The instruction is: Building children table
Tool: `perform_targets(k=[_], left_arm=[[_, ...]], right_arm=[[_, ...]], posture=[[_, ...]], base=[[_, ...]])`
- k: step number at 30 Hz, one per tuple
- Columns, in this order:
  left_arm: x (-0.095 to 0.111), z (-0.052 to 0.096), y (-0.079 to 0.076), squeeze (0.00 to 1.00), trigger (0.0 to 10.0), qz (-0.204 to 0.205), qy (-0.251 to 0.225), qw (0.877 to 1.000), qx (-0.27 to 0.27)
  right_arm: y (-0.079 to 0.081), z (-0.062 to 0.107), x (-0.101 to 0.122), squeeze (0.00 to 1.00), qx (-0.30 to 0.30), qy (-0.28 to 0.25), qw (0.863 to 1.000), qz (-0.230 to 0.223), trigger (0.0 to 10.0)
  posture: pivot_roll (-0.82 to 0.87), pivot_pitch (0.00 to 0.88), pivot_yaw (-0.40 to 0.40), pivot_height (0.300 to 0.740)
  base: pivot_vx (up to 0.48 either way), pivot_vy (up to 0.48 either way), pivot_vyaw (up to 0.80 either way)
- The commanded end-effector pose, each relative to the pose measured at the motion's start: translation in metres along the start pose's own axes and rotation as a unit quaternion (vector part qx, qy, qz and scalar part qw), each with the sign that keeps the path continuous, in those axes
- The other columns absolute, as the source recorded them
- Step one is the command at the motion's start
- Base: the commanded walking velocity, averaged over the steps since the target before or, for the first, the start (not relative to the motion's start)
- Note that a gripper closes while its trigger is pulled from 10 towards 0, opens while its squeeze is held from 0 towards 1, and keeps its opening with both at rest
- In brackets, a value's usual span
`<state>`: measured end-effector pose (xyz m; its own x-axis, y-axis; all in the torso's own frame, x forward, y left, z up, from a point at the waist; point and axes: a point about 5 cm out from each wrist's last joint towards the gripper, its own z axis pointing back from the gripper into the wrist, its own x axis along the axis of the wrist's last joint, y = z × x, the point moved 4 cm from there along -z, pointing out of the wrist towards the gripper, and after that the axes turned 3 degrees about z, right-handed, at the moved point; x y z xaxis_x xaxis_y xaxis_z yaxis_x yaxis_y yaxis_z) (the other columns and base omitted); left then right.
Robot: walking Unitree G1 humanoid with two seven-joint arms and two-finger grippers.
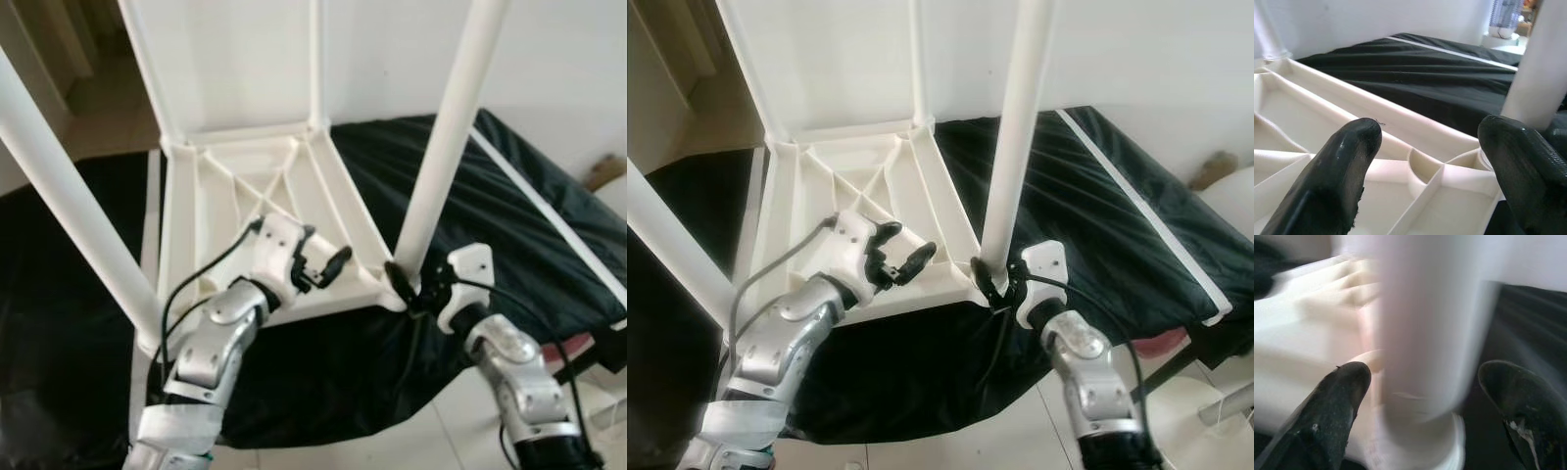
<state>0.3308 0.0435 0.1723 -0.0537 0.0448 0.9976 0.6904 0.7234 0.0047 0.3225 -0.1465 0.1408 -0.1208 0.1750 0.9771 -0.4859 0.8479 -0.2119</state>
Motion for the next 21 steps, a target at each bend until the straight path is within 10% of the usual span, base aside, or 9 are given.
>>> perform_targets(k=[1, 10, 11, 21], left_arm=[[0.004, -0.005, -0.001, 0.00, 10.0, -0.011, -0.004, 1.000, -0.004], [0.009, -0.006, 0.000, 0.00, 10.0, -0.023, -0.008, 1.000, -0.005], [0.010, -0.006, 0.001, 0.00, 10.0, -0.026, -0.009, 1.000, -0.004], [0.012, -0.005, 0.003, 0.00, 10.0, -0.027, -0.012, 1.000, 0.003]], right_arm=[[0.004, -0.010, -0.004, 0.00, 0.060, 0.013, 0.998, 0.029, 10.0], [0.006, -0.024, -0.008, 0.00, 0.120, 0.031, 0.991, 0.048, 10.0], [0.010, -0.027, -0.010, 0.00, 0.143, 0.038, 0.988, 0.053, 0.9], [0.014, -0.025, -0.023, 0.00, 0.176, 0.056, 0.981, 0.056, 0.0]], posture=[[0.03, 0.000, 0.008, 0.740], [0.04, 0.000, 0.005, 0.740], [0.06, 0.000, 0.002, 0.740], [0.07, 0.000, -0.002, 0.740]], base=[[0.000, 0.000, 0.00], [0.000, 0.000, 0.00], [0.000, 0.000, 0.00], [0.000, 0.000, 0.00]])
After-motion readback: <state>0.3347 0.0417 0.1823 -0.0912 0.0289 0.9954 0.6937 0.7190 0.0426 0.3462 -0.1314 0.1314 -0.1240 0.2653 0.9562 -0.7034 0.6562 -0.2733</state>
